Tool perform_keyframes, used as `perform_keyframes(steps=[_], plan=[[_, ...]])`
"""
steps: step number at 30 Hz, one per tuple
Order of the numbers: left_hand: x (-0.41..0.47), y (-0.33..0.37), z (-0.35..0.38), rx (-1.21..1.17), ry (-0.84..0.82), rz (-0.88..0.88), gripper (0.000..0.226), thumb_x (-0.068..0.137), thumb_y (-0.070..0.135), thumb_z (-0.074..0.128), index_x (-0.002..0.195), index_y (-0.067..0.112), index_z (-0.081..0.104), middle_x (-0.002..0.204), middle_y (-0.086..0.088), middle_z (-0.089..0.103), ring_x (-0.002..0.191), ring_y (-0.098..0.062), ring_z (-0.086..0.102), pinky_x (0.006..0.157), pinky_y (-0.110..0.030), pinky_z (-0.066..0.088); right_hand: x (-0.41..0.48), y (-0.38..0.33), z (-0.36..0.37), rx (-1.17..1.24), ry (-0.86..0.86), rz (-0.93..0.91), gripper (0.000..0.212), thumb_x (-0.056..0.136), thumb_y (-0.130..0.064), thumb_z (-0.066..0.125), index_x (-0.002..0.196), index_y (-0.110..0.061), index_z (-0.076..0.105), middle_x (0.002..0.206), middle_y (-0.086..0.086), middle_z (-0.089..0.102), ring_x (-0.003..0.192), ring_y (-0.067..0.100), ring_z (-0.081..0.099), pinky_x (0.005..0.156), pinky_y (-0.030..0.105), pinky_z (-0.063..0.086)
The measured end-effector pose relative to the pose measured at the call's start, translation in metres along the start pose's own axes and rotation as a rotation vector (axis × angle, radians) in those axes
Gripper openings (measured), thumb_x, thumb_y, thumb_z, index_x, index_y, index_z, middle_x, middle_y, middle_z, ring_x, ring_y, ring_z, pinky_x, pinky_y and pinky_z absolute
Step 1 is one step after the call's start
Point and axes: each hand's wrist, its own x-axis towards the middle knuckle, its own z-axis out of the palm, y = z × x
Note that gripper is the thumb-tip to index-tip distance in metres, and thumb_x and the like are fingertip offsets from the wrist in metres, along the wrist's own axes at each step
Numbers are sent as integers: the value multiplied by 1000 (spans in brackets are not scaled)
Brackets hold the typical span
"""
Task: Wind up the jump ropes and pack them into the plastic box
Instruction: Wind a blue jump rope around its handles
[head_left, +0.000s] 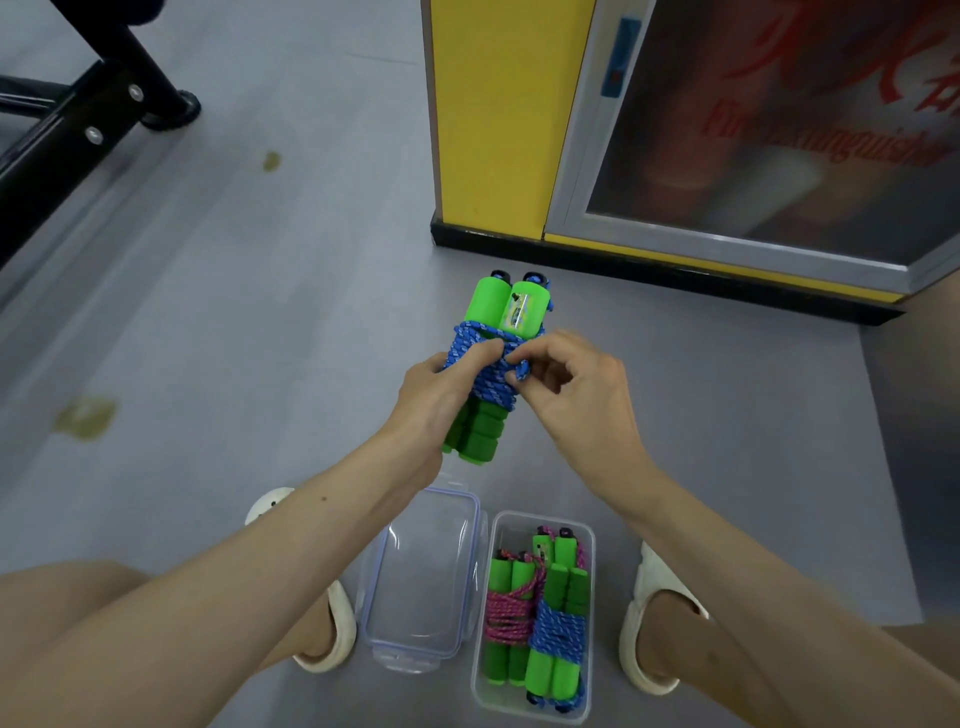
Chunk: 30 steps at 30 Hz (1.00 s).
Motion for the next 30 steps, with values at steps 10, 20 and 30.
perform_keyframes(steps=[10,20,30], plan=[[1,-4,8,3,-4,82,13,86,30,63,89,18,66,82,-3,69,71,-20,63,65,-30,49,8,2,-8,-58,97,51,7,81,-5,70,86,-2,72,82,1,58,67,2,51,65,7,40],[0,-5,8,10,36,91,12,87,23,58,82,14,64,75,-4,64,65,-20,58,60,-28,46,10,7,-13,-313,-85,-286,17,79,-4,58,89,-4,72,84,7,60,71,23,60,52,42,53],[1,-7,7,96,77,142,18,84,23,59,86,6,65,70,-2,60,62,-17,55,59,-28,43,12,3,-12,-277,-95,-216,11,78,-5,65,88,-3,70,79,9,65,67,18,58,66,24,49]])
